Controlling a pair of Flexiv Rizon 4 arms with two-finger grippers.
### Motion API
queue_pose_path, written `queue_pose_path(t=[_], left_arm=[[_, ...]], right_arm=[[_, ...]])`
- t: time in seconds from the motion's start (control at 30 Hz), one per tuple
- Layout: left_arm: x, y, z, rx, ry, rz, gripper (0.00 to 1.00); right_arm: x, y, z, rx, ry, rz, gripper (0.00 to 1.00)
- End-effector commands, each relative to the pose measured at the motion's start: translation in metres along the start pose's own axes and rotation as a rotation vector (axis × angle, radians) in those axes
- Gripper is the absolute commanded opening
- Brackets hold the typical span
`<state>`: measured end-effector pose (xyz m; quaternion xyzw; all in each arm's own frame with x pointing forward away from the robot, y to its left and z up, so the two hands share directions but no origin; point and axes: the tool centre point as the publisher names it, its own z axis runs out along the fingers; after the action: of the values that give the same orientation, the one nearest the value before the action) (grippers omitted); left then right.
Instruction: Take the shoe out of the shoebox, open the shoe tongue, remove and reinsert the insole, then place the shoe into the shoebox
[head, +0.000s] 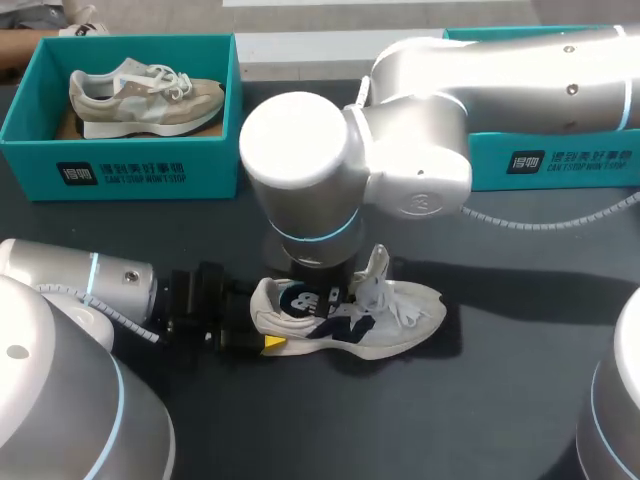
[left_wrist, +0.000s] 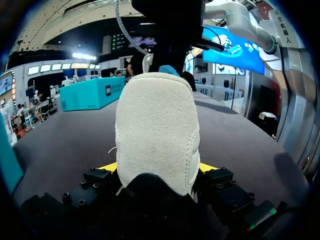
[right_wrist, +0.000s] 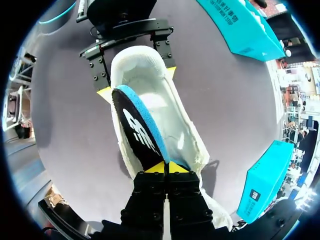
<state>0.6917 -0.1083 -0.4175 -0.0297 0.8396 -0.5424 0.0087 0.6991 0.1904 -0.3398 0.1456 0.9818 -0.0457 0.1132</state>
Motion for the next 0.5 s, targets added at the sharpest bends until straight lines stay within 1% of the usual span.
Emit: queue_pose_path(t=[0.03, 0.1, 0.17, 0.3, 0.33, 0.43, 0.47, 0.5], left_arm=[[0.001, 0.006, 0.006, -0.001, 0.000, 0.000, 0.00], [0.001, 0.006, 0.006, -0.001, 0.000, 0.000, 0.00], [0.001, 0.006, 0.006, -0.001, 0.000, 0.000, 0.00], [0.001, 0.006, 0.006, -0.001, 0.000, 0.000, 0.00], [0.001, 0.006, 0.006, -0.001, 0.000, 0.000, 0.00], [0.001, 0.006, 0.006, -0.001, 0.000, 0.000, 0.00], [0.001, 0.006, 0.006, -0.001, 0.000, 0.000, 0.00], [0.001, 0.006, 0.006, -0.001, 0.000, 0.000, 0.00]], right_arm=[[-0.006, -0.009, -0.009, -0.052, 0.000, -0.001, 0.00], [-0.008, -0.006, -0.012, -0.073, 0.007, -0.014, 0.00], [-0.009, 0.002, -0.016, -0.094, 0.052, -0.038, 0.00], [-0.010, 0.017, -0.025, -0.162, 0.110, -0.089, 0.00], [-0.010, 0.021, -0.028, -0.182, 0.114, -0.099, 0.00], [-0.012, 0.030, -0.036, -0.193, 0.131, -0.130, 0.00], [-0.013, 0.034, -0.040, -0.226, 0.133, -0.138, 0.00], [-0.014, 0.037, -0.043, -0.232, 0.134, -0.144, 0.00]])
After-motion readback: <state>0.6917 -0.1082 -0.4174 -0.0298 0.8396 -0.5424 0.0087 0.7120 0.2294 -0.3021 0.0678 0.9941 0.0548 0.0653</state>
